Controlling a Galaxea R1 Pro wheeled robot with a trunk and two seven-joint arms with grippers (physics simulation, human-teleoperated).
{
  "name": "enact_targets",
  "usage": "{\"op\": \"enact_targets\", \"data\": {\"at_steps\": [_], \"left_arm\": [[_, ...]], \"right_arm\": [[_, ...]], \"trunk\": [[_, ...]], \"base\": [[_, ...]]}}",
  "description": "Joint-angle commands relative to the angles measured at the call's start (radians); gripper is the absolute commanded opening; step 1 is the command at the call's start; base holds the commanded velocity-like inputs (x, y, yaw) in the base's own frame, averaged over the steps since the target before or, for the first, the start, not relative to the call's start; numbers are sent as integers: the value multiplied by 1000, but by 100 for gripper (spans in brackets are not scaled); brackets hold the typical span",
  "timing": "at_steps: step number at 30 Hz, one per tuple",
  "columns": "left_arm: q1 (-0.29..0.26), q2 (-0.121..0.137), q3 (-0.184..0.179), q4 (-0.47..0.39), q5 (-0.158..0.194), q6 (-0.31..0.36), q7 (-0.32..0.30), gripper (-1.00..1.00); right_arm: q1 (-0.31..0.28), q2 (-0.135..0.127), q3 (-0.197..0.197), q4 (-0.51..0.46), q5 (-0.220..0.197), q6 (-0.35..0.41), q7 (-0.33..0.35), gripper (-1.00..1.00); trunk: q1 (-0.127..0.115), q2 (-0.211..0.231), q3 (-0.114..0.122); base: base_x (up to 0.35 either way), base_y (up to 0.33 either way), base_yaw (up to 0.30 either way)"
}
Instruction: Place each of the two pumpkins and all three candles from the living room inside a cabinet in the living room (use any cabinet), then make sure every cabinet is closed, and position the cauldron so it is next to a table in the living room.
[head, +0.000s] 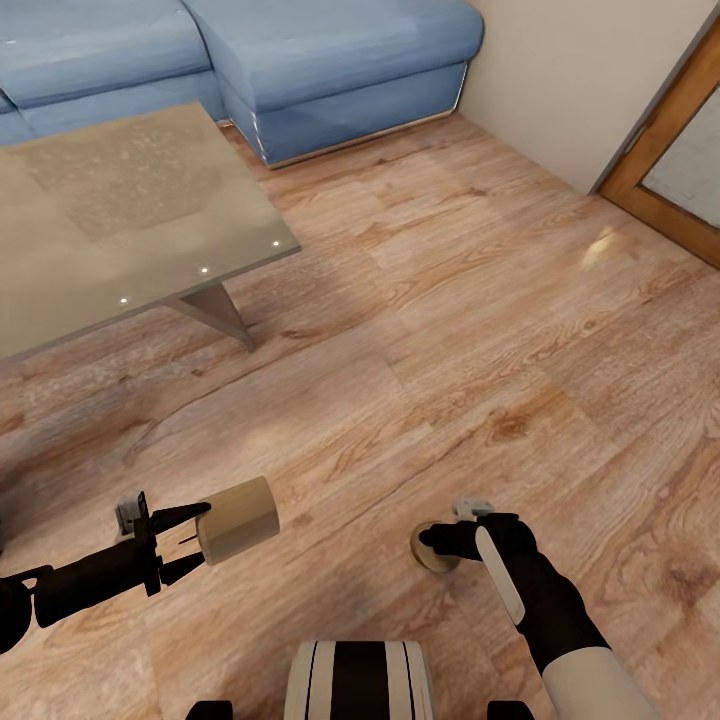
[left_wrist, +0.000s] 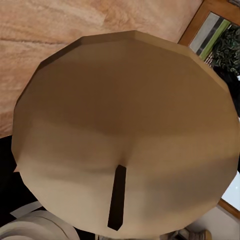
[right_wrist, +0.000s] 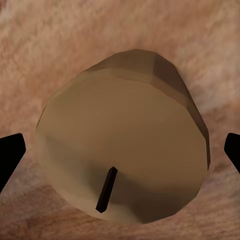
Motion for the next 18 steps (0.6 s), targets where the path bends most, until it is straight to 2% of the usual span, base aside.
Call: {"op": "enact_targets", "data": {"at_steps": [1, 7, 18], "left_arm": [[0, 0, 1, 0, 6, 3, 4, -100], [0, 0, 1, 0, 6, 3, 4, -100], [0, 0, 1, 0, 6, 3, 4, -100]], "right_arm": [[0, 0, 0, -1, -4, 4, -3, 100], [0, 0, 0, -2, -4, 4, -3, 100], [0, 0, 0, -2, -4, 4, -3, 100]], "trunk": [[0, 0, -1], [2, -1, -20], [2, -1, -20]], "base": [[0, 0, 0], [0, 0, 0], [0, 0, 0]]}}
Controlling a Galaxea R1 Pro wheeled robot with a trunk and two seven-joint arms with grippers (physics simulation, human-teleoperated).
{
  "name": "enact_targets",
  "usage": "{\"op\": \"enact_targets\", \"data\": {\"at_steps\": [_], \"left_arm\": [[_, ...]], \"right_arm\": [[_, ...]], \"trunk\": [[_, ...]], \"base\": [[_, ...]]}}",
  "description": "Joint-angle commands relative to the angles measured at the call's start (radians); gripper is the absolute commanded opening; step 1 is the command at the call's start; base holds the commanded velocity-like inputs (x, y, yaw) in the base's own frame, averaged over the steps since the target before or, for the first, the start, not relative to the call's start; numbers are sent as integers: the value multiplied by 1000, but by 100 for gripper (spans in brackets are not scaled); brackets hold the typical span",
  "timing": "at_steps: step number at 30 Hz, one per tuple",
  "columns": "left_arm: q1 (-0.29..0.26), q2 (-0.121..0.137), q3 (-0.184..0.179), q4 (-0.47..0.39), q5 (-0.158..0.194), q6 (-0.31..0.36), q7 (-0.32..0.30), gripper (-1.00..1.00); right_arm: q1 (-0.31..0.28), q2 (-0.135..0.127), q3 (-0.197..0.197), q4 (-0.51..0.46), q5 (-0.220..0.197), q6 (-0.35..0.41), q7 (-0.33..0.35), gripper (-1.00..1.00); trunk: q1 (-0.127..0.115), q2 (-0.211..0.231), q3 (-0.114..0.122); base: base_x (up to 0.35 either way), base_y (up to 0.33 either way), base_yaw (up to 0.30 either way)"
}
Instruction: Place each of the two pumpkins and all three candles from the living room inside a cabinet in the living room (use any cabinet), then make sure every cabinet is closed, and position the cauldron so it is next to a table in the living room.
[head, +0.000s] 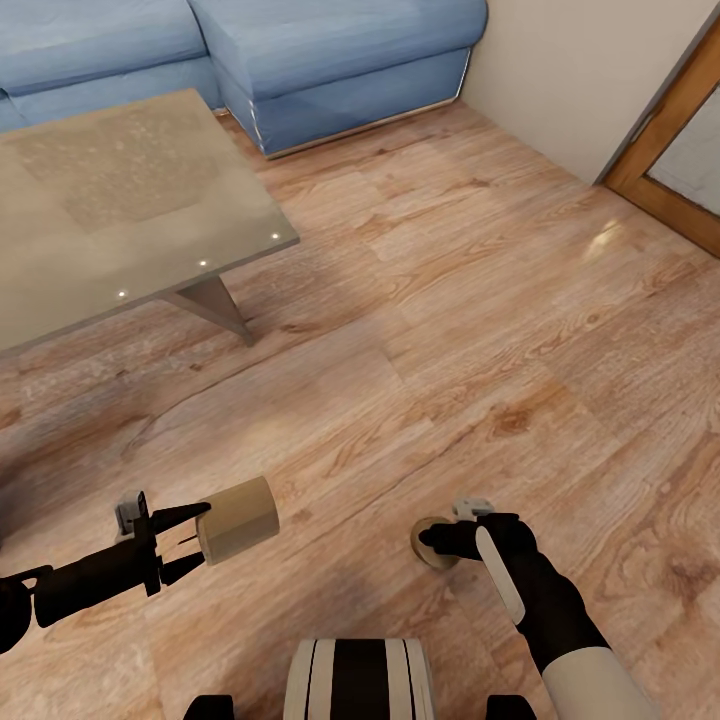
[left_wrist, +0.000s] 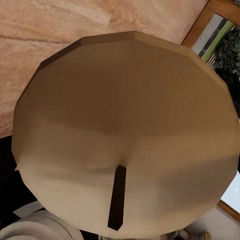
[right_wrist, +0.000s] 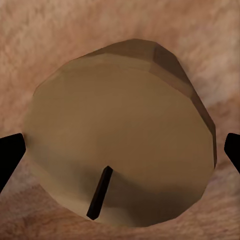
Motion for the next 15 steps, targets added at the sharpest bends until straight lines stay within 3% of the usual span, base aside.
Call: {"op": "enact_targets", "data": {"at_steps": [1, 4, 15], "left_arm": [[0, 0, 0, 0, 6, 3, 4, -100], [0, 0, 0, 0, 6, 3, 4, -100], [0, 1, 1, 0, 6, 3, 4, -100]], "right_arm": [[0, 0, 0, -1, -4, 4, -3, 100], [0, 0, 0, -1, -4, 4, -3, 100], [0, 0, 0, -2, -4, 4, -3, 100]], "trunk": [[0, 0, -1], [1, -1, -12], [1, -1, -12]], "base": [[0, 0, 0], [0, 0, 0], [0, 0, 0]]}}
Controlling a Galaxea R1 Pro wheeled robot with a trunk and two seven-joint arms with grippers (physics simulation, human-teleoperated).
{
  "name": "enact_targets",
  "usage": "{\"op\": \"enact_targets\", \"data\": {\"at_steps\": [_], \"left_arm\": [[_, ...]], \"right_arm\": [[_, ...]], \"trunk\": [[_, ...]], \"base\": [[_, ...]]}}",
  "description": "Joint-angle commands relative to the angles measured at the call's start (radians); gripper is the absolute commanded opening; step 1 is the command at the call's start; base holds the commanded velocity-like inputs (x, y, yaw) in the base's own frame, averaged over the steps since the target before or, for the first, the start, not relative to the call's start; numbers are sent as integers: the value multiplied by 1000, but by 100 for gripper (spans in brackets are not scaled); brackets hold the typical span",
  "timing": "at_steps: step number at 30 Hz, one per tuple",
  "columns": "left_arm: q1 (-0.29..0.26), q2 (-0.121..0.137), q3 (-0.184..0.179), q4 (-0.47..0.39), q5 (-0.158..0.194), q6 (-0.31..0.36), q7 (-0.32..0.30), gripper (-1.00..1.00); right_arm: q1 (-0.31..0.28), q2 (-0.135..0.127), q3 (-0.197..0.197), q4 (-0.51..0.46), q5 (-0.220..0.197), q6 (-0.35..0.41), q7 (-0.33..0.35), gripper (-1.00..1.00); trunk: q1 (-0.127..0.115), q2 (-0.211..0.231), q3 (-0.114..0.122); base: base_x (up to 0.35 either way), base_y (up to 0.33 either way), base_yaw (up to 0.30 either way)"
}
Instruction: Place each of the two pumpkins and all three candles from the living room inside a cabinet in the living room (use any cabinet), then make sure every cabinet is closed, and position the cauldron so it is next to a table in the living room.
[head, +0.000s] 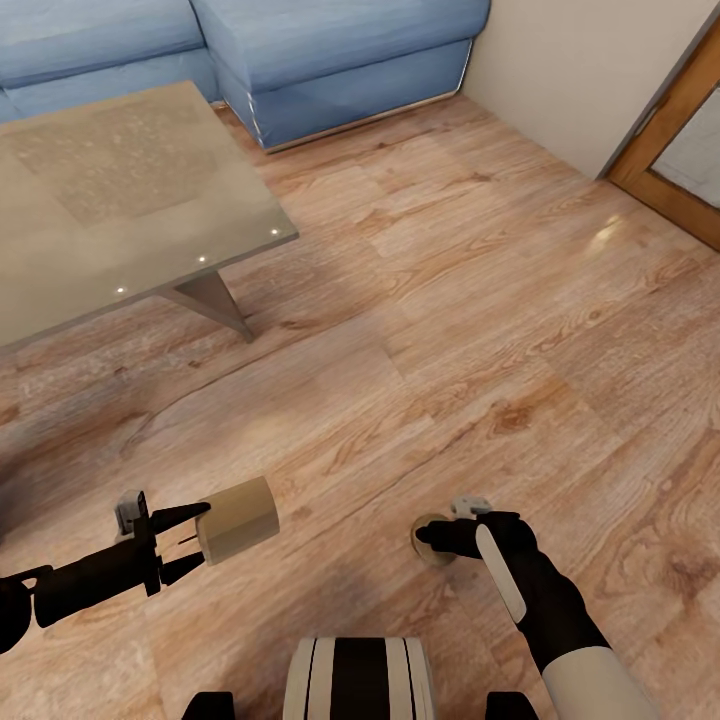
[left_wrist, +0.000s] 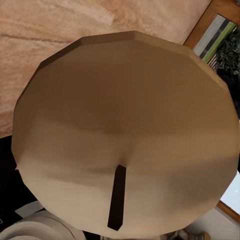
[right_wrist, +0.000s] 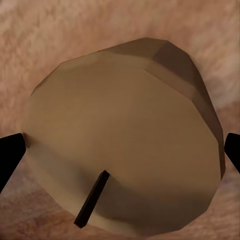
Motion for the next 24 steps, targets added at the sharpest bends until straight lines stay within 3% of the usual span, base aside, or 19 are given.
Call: {"op": "enact_targets", "data": {"at_steps": [1, 2, 24], "left_arm": [[0, 0, 0, 0, 6, 3, 4, -100], [0, 0, 0, 0, 6, 3, 4, -100], [0, 0, 0, 1, 6, 3, 4, -100]], "right_arm": [[0, 0, -1, 8, 34, 5, -5, 100], [0, 0, -1, 8, 34, 5, -5, -100], [0, 0, -2, 9, 33, 5, -6, -100]], "trunk": [[0, 0, -1], [0, 0, -1], [0, 0, -1]], "base": [[0, 0, 0], [0, 0, 0], [0, 0, 0]]}}
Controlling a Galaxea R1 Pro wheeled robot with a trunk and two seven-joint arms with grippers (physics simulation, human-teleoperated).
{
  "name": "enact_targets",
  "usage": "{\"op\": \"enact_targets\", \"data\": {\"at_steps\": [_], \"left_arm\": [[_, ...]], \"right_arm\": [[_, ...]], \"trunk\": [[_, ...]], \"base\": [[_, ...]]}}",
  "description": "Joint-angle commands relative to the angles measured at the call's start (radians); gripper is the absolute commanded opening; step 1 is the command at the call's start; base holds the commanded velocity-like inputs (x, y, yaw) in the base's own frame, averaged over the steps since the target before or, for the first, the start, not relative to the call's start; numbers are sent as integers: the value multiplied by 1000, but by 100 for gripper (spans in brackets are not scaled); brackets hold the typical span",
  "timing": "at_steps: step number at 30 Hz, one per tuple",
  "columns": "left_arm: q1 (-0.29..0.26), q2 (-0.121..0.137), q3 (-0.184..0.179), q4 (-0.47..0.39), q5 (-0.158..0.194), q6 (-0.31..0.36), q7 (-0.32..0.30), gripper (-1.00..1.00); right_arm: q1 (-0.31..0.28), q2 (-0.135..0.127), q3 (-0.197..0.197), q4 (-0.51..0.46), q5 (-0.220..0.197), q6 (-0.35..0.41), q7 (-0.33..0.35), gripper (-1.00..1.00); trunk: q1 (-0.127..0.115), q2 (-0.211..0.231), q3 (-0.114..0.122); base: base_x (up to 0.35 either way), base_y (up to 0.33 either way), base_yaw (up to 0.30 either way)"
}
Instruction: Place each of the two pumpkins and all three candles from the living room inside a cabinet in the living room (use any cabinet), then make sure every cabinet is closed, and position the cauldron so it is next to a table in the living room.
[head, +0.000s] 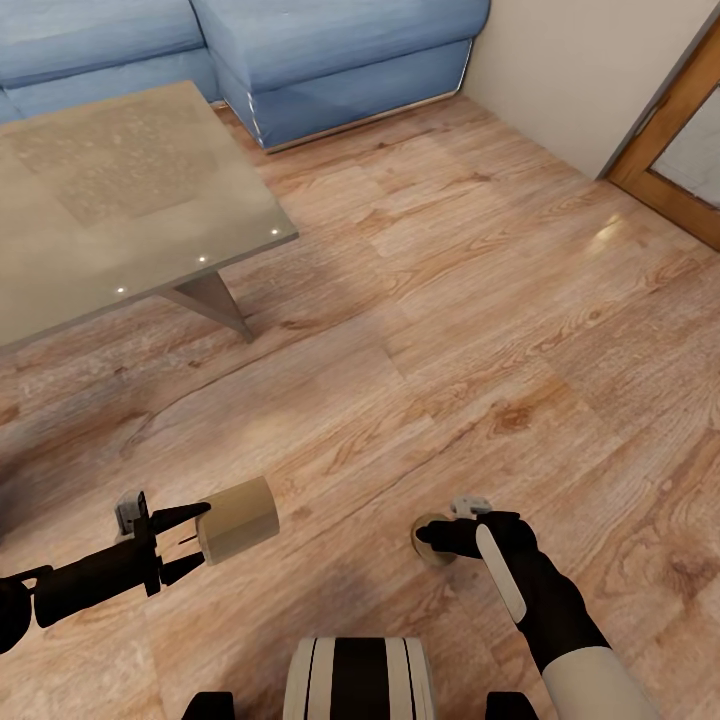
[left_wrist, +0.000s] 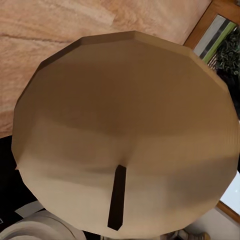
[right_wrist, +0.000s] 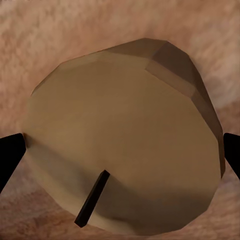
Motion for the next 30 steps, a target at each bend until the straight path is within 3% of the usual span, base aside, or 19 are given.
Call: {"op": "enact_targets", "data": {"at_steps": [1, 7, 30], "left_arm": [[0, 0, 0, 0, 6, 3, 4, -100], [0, 1, 0, 0, 6, 3, 4, -100], [0, 1, 2, 9, 7, 3, 4, -100]], "right_arm": [[0, 0, -1, 10, 33, 6, -5, -100], [0, 0, -2, 10, 32, 6, -5, -100], [0, -2, -6, 8, 31, 6, 10, -100]], "trunk": [[0, 0, -1], [0, 0, -1], [-10, 5, 88]], "base": [[0, 0, 0], [0, 0, 0], [0, 0, 0]]}}
